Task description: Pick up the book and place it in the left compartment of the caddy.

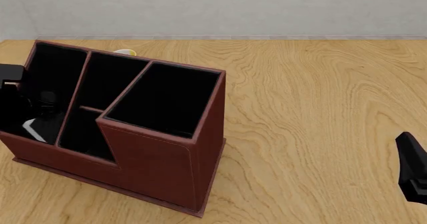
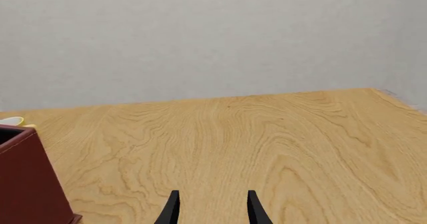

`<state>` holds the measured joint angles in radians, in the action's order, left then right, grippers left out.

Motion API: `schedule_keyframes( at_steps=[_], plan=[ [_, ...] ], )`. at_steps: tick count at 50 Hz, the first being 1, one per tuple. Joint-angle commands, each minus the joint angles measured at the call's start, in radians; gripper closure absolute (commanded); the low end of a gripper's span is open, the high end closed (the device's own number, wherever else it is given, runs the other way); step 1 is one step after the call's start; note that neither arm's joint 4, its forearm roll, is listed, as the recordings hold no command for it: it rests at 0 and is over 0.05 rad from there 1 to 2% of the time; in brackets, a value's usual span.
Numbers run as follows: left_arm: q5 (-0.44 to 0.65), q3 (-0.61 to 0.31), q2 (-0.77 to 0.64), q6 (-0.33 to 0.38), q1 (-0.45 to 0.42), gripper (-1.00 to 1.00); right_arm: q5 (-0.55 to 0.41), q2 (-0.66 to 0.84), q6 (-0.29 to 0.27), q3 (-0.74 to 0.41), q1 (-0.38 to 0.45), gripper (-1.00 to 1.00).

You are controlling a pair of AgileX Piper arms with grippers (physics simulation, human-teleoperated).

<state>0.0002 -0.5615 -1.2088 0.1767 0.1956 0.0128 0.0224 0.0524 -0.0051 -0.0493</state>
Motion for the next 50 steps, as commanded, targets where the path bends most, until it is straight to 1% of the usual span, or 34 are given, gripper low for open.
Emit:
schedule_keyframes(
  at_steps=[1, 33, 42, 50],
  plan=[
    [-0.001, 0.001, 0.002, 0.001, -0.001, -1.00, 0.000, 0.001, 0.000, -0.001, -0.001, -1.00],
    [0.026, -0.016, 0.022, 0.004, -0.004, -1.00, 0.000, 0.001, 0.000, -0.001, -0.001, -1.00],
    [0.043, -0.019, 0.044, 0.009, -0.010, -1.00, 0.001, 0.002, 0.000, -0.001, 0.000, -1.00],
    [0.078, -0.034, 0.074, 0.011, -0.015, -1.00, 0.000, 0.001, 0.000, -0.001, 0.000, -1.00]
  ],
)
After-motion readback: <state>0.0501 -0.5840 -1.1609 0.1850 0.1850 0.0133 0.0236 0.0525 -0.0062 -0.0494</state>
